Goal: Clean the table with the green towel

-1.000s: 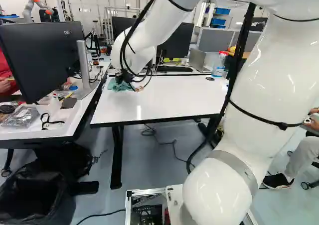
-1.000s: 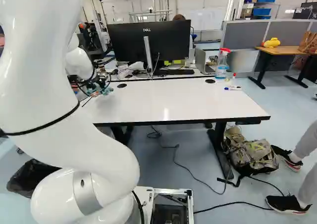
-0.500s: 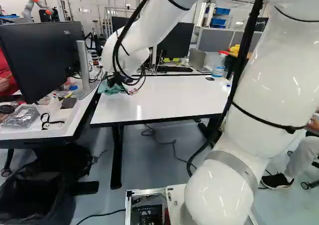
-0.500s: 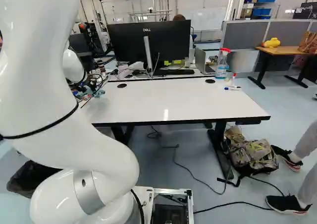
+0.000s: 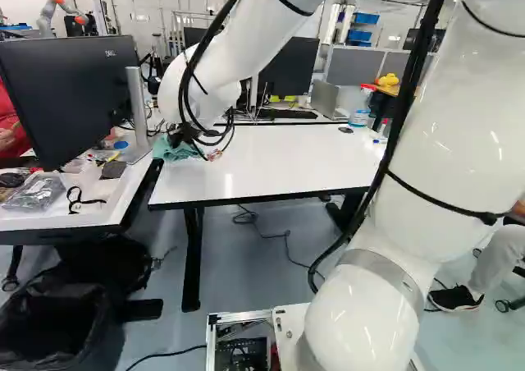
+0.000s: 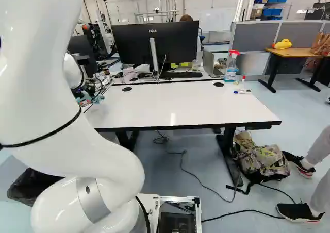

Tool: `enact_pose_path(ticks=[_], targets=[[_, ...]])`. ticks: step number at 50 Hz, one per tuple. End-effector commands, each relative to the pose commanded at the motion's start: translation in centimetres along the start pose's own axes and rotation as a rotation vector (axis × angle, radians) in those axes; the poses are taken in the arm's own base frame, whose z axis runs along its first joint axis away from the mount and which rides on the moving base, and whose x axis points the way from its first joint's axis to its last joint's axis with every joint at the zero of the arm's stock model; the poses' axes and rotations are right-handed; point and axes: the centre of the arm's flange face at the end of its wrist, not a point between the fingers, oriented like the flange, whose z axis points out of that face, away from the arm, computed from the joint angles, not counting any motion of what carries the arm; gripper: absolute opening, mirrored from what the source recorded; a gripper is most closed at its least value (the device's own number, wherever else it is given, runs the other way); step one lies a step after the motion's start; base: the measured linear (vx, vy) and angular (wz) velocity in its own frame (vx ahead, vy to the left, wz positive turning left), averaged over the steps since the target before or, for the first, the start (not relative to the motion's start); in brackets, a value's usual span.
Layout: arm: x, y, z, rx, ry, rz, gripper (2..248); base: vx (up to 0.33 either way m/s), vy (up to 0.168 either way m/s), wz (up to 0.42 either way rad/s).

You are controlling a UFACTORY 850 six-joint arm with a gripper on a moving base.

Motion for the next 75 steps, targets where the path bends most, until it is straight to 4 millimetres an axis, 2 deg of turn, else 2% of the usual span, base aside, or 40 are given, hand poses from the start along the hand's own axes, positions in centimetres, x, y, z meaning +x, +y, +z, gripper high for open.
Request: enact_pose_path(ticks=[11,12,16,17,22,23,27,28,32,33,37,38,50,75], targets=[[0.0,0.0,0.0,0.000,0.000,0.000,61,0.000,0.000,0.000],[0.0,0.0,0.0,0.000,0.000,0.000,78,0.000,0.000,0.000],[0.0,0.0,0.0,0.000,0.000,0.000,78,0.000,0.000,0.000],[0.0,0.0,0.0,0.000,0.000,0.000,111,0.000,0.000,0.000],[0.0,0.0,0.0,0.000,0.000,0.000,111,0.000,0.000,0.000],[0.0,0.0,0.0,0.000,0.000,0.000,146,0.000,0.000,0.000],[0.0,0.0,0.0,0.000,0.000,0.000,146,0.000,0.000,0.000],[0.0,0.0,0.0,0.000,0.000,0.000,182,0.000,0.000,0.000],[0.0,0.0,0.0,0.000,0.000,0.000,182,0.000,0.000,0.000],[0.0,0.0,0.0,0.000,0.000,0.000,219,0.000,0.000,0.000],[0.0,0.0,0.0,0.000,0.000,0.000,219,0.000,0.000,0.000],[0.0,0.0,0.0,0.000,0.000,0.000,247,0.000,0.000,0.000],[-0.2,0.3,-0.2,-0.005,0.000,0.004,247,0.000,0.000,0.000],[-2.1,3.4,-2.3,-0.053,0.001,0.051,247,0.000,0.000,0.000]])
